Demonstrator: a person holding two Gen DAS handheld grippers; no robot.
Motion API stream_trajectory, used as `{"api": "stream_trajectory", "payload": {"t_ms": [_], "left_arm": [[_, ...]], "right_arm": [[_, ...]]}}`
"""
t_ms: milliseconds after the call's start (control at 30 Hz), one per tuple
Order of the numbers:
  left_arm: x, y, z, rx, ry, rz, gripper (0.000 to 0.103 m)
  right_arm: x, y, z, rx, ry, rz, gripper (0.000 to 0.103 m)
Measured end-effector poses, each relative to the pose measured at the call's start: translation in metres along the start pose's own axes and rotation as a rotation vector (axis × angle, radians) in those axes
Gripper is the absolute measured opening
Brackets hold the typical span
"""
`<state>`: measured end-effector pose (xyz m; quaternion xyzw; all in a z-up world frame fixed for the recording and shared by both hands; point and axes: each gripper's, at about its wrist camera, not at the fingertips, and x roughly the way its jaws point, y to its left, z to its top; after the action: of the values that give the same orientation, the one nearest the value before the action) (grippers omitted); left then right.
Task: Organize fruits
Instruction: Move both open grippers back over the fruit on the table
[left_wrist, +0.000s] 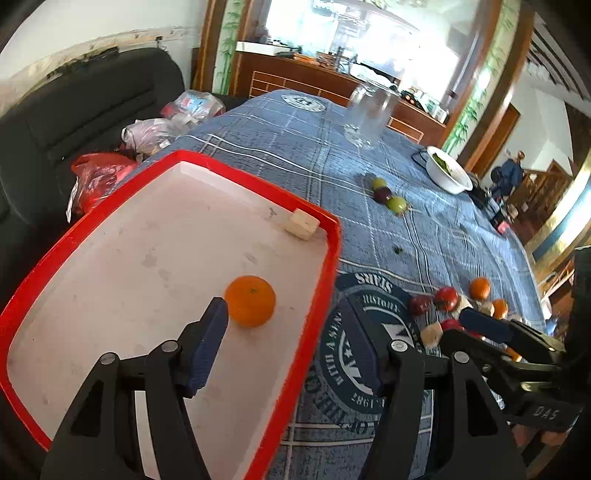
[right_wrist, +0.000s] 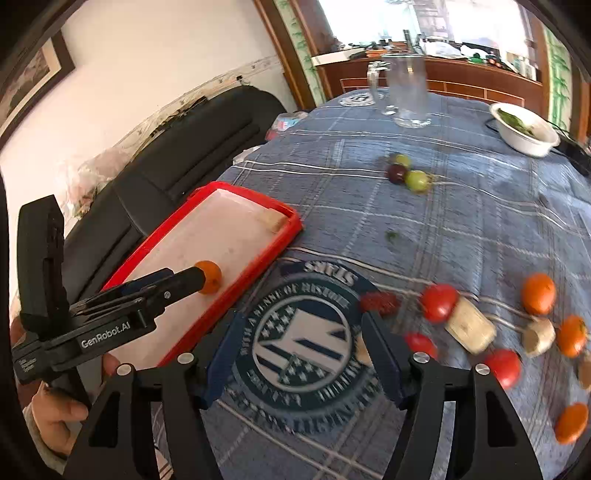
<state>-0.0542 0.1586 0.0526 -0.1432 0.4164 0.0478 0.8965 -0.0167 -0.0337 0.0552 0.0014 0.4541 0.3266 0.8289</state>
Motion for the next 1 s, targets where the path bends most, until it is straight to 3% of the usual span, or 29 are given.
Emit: {"api": "stream_trajectory", "payload": {"t_ms": [167,533,1000], "left_arm": [[-0.004,-0.013,-0.005,0.035,0.000,-0.022,0.072],[-0.005,-0.049,-0.020,0.132,0.022,-0.072,0.072],[0.007,-0.098,-0.036,0.291,0.050,-0.130,0.072]], "right_arm": [[-0.021,-0.017,-0.020,0.033,-0.025,-0.032,0.073],[-0.051,-0.044,-0.053,0.096,-0.047,-0.073,0.075],[-0.068,-0.077,-0.065,0.154,-0.076,-0.153,0.075]]}}
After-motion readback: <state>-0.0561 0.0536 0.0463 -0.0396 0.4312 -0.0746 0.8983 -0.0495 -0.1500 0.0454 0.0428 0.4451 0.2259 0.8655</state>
